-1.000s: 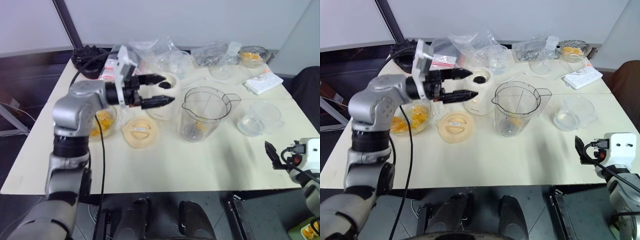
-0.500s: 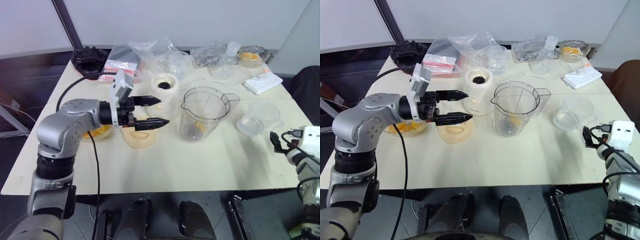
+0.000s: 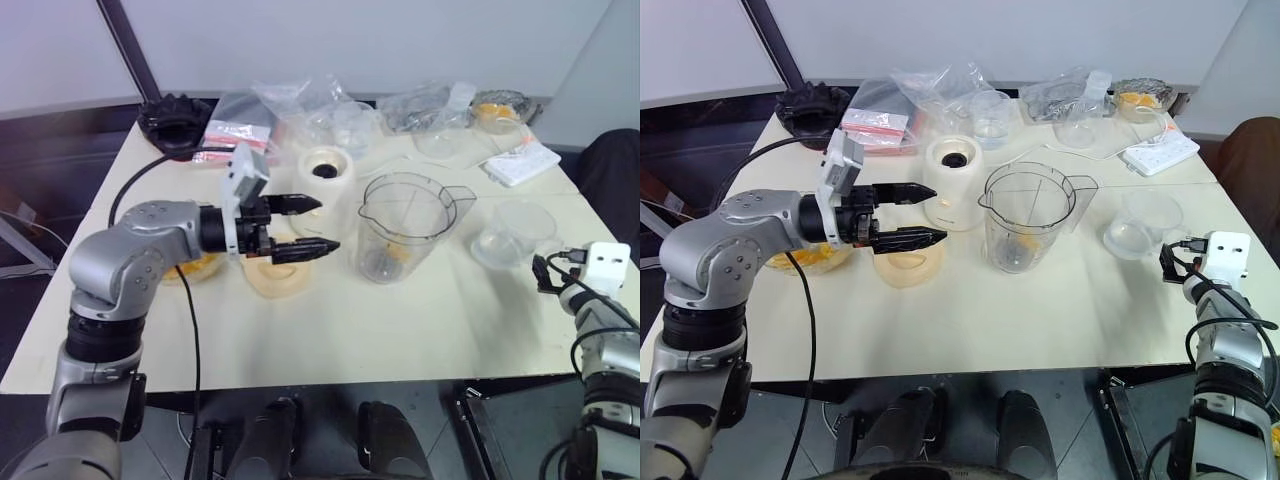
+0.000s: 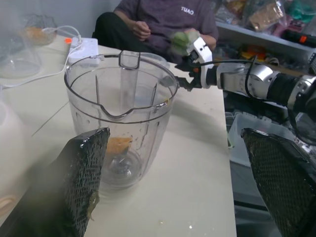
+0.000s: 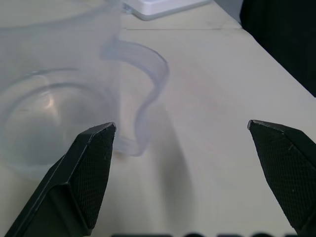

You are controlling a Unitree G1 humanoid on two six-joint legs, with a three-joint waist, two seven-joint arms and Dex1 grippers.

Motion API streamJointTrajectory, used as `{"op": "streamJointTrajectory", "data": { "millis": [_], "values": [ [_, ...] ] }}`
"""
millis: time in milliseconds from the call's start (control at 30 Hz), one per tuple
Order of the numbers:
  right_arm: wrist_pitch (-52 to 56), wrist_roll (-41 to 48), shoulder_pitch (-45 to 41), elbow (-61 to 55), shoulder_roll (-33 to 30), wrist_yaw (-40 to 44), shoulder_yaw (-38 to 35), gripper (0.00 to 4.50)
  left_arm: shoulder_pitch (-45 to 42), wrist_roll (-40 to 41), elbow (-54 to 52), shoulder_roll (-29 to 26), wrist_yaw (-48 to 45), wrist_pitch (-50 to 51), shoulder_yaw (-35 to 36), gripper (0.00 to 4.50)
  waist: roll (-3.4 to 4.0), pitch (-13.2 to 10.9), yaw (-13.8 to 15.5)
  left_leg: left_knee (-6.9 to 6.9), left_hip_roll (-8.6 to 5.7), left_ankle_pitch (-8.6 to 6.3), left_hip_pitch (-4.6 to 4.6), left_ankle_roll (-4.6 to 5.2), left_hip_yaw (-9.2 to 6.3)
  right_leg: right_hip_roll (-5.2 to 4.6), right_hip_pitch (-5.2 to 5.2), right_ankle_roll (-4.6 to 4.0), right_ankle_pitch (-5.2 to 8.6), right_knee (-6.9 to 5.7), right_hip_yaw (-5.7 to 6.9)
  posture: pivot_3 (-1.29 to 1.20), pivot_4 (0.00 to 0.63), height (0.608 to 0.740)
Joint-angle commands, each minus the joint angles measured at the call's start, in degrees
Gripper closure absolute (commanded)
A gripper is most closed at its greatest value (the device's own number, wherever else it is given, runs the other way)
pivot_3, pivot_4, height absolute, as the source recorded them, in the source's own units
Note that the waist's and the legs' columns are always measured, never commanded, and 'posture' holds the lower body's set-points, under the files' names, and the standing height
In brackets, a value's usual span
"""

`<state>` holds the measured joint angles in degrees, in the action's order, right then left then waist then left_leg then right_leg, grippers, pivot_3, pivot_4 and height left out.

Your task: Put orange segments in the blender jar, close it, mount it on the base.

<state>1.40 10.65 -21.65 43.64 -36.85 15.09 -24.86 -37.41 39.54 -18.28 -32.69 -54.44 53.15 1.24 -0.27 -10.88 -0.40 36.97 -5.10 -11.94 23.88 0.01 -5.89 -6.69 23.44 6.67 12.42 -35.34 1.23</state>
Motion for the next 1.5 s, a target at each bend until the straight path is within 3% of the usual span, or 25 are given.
{"op": "streamJointTrajectory", "data": {
  "millis": [33, 267, 633, 733, 967, 1267, 1500],
  "values": [
    [-4.48, -1.11, -3.15, 4.73, -2.06, -1.05, 0.11, 0.0, -0.14, 1.98, -2.45, -1.21, 0.21, 0.39, 0.5, 0.06, -0.01, -0.01, -0.36, 0.0, 0.0, 0.0, 0.0, 0.0, 0.0, 0.0, 0.0, 0.0, 0.0, 0.01, -0.01, 0.0, 0.15, 0.74],
    [-10.39, -3.1, -11.11, 16.78, -2.04, -3.15, 2.22, 0.0, 0.52, 4.52, -4.13, -4.34, 0.48, 2.4, 1.25, 0.06, -0.05, -0.04, -0.71, -0.21, 0.03, 0.0, -0.24, 0.0, 0.37, 0.02, -0.01, 0.01, 0.01, 0.01, -0.39, 0.0, 0.15, 0.74],
    [-13.78, -4.56, -18.0, 25.58, -1.42, -4.66, 4.75, 0.0, 1.11, 7.34, -5.42, -6.5, 2.57, 3.75, 1.95, 0.06, -0.13, -0.09, -1.2, -0.59, 0.05, -0.01, -0.59, 0.04, 1.03, 0.03, 0.0, 0.04, 0.01, 0.11, -0.96, 0.0, 0.15, 0.74],
    [-14.83, -4.5, -18.71, 27.11, -1.17, -3.84, 4.68, 0.8, 1.56, 8.1, -6.03, -7.19, 3.27, 4.35, 2.19, 0.0, -0.13, -0.09, -1.45, -0.74, 0.06, 0.0, -0.62, 0.04, 1.03, 0.04, 0.01, 0.06, 0.03, 0.17, -0.97, 0.0, 0.15, 0.74],
    [-15.19, -4.48, -19.67, 28.84, -0.86, -4.24, 4.78, 4.44, 1.57, 10.17, -7.26, -8.34, 5.44, 5.74, 2.7, 0.0, -0.14, -0.09, -1.77, -0.8, 0.03, -0.01, -0.61, 0.04, 1.03, 0.02, 0.02, 0.12, 0.06, 0.21, -0.99, 0.0, 0.15, 0.74],
    [-15.04, -3.06, -19.03, 27.36, 0.87, -2.43, 4.29, 4.48, 1.55, 11.34, -7.52, -8.75, 6.88, 5.96, 2.53, 0.0, -0.15, -0.1, -1.99, -0.8, 0.04, 0.0, -0.62, 0.04, 1.03, 0.03, 0.02, 0.12, 0.06, 0.22, -0.99, 0.0, 0.15, 0.74],
    [-13.73, 2.86, -19.7, 19.11, 2.99, -0.83, 0.69, 4.48, 1.78, 11.08, -6.62, -7.96, 7.15, 4.92, 1.55, 0.0, -0.13, -0.14, -2.14, -0.85, 0.07, 0.0, -0.65, 0.04, 1.06, 0.07, 0.06, 0.12, 0.06, 0.18, -1.03, 0.0, 0.15, 0.74]
  ]
}}
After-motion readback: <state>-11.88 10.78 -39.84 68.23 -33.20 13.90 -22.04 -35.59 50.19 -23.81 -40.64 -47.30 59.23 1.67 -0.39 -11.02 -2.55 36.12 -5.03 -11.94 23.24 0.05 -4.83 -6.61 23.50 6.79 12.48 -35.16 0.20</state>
